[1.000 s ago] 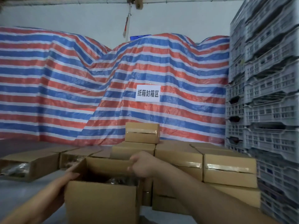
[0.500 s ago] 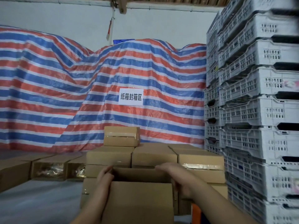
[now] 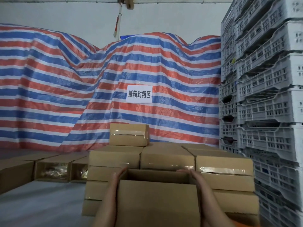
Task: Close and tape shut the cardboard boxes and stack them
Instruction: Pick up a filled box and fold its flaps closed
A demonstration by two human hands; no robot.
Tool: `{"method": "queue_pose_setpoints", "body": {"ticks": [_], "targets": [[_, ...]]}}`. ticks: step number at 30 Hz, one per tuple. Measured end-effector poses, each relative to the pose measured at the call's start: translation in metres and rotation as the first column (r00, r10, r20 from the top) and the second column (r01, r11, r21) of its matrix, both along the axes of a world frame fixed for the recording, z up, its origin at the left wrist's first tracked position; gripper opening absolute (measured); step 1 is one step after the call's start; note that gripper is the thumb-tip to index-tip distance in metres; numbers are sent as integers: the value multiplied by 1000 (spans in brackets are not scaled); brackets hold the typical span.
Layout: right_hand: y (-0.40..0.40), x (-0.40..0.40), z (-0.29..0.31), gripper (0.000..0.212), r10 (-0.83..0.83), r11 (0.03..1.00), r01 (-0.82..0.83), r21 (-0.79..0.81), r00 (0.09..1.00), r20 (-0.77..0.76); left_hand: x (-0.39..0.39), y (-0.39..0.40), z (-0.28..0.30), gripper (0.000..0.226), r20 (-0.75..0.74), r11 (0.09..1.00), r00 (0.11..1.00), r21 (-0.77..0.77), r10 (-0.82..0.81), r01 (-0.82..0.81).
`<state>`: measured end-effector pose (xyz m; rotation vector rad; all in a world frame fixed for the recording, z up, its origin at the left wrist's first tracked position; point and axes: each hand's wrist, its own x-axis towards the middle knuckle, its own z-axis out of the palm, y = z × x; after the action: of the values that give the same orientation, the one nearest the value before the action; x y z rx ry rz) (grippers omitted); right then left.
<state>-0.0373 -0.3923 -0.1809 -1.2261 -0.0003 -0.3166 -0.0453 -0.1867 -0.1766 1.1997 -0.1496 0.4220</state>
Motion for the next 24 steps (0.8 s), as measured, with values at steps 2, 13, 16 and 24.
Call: {"method": "queue_pose_setpoints", "body": {"ticks": [2, 13, 16, 24], "targets": [[-3, 2, -3, 43, 31, 999, -28, -34, 997, 69, -5, 0, 0, 35, -2, 995, 999, -88, -45, 45], [-18, -19, 16, 16, 11, 809, 246, -534, 902, 432, 6, 6, -23, 41, -56, 991, 992, -81, -115, 110], [-12, -31, 55, 17, 172, 514, 244, -822, 910, 378, 14, 8, -26, 47, -86, 986, 986, -93, -146, 138], [36, -27, 89, 17, 254, -215, 150, -965, 963, 93, 20, 8, -33, 36, -10, 999, 999, 0, -50, 50]]}}
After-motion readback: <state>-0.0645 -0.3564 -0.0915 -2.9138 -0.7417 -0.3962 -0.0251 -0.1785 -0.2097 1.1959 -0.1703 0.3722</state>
